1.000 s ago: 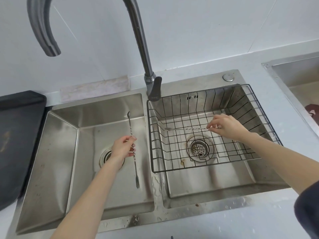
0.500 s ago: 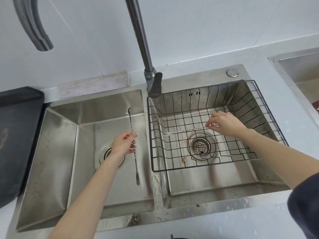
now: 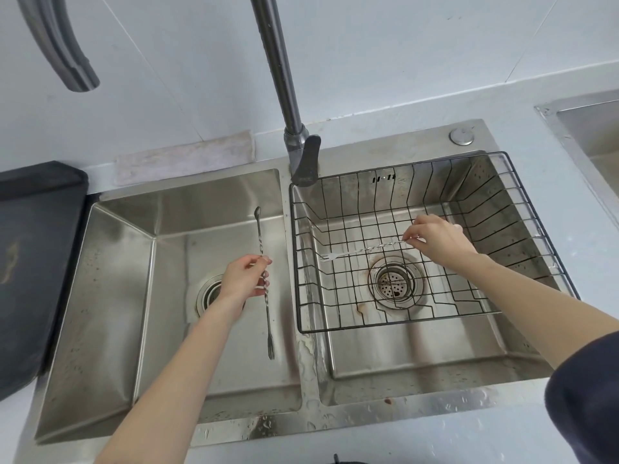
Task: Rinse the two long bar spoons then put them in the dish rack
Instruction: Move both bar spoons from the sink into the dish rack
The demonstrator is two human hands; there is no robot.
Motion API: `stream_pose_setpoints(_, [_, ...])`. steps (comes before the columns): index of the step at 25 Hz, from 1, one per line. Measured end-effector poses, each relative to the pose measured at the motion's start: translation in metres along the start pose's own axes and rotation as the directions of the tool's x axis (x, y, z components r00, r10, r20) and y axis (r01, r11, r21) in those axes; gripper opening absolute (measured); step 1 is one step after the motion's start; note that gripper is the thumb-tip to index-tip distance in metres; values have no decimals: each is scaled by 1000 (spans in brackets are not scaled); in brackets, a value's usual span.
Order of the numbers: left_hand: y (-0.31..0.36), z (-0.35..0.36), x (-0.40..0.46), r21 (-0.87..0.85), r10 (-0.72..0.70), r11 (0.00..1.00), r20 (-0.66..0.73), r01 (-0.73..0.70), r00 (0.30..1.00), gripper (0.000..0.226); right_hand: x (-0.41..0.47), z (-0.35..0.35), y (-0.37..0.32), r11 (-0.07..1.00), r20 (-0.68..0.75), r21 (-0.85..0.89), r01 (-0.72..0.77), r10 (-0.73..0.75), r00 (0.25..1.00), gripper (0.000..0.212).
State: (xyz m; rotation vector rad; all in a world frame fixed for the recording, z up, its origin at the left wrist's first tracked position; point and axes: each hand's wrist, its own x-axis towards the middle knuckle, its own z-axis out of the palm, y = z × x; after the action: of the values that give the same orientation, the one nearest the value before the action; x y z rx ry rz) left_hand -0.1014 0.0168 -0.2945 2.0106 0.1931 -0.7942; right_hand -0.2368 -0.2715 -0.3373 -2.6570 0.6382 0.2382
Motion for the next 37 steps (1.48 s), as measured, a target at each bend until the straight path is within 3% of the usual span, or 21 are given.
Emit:
stream_pose_setpoints(13, [-2,1,0,-9,7,1000,11,-7,1000,12,-9,-8,4,997,-52,41,64,-62,997,21])
stream_pose_setpoints(17, [0,1,-1,-9,10,1000,11,-10,1000,11,-9,-16,11,997,-110,75,30,-22,994,21])
stream_pose_setpoints(37, [-1,-2,1,-9,11,1000,-6,-11,1000,12,-12,-2,-12,999,-54,-43,13,-15,998,25])
